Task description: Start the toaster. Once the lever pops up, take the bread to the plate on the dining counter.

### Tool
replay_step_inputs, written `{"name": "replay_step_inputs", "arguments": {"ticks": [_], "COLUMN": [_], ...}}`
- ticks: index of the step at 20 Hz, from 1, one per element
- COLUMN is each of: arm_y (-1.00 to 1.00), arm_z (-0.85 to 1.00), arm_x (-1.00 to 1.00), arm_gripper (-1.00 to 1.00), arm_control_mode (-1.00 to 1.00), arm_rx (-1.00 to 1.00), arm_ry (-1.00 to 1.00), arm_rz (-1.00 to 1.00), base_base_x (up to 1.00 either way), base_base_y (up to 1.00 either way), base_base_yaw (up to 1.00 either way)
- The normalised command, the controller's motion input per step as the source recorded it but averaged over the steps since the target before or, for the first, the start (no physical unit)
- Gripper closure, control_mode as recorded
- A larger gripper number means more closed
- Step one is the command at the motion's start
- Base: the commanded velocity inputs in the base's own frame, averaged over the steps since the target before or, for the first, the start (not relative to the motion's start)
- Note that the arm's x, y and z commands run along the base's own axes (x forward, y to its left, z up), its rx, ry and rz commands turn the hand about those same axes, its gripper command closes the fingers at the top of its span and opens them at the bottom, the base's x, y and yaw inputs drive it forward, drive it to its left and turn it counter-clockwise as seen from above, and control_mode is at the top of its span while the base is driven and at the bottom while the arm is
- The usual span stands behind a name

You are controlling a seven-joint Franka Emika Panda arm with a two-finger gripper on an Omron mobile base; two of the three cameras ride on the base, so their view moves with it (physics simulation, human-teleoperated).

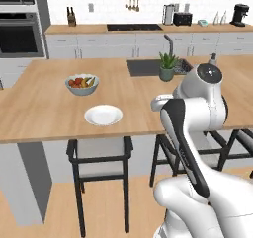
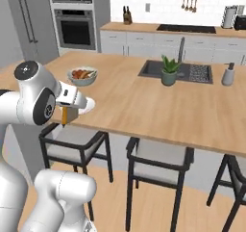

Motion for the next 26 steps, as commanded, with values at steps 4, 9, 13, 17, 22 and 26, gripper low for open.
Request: {"name": "replay_step_inputs", "arguments": {"ticks": [4,9,13,17,22,26], "arm_y": [0.0,0.0,0.0,0.23,0.29,0.22], "arm_z": [0.0,0.0,0.0,-0.03,-0.18,-0.33], "arm_x": [0.0,0.0,0.0,0.05,-0.01,0.16], "arm_gripper": [1.0,1.0,1.0,1.0,1.0,1.0], "arm_control_mode": [1.0,1.0,1.0,-1.0,-1.0,-1.0], "arm_rx": [0.0,0.0,0.0,0.08,0.19,0.23], "arm_ry": [0.0,0.0,0.0,0.0,0.0,0.0], "arm_rz": [0.0,0.0,0.0,0.01,0.21,0.3], "base_base_x": [0.74,0.71,0.71,0.1,0.0,0.0], "base_base_y": [0.75,0.59,0.41,0.09,0.0,0.0], "base_base_yaw": [-0.46,-0.32,-0.09,0.0,0.0,0.0]}}
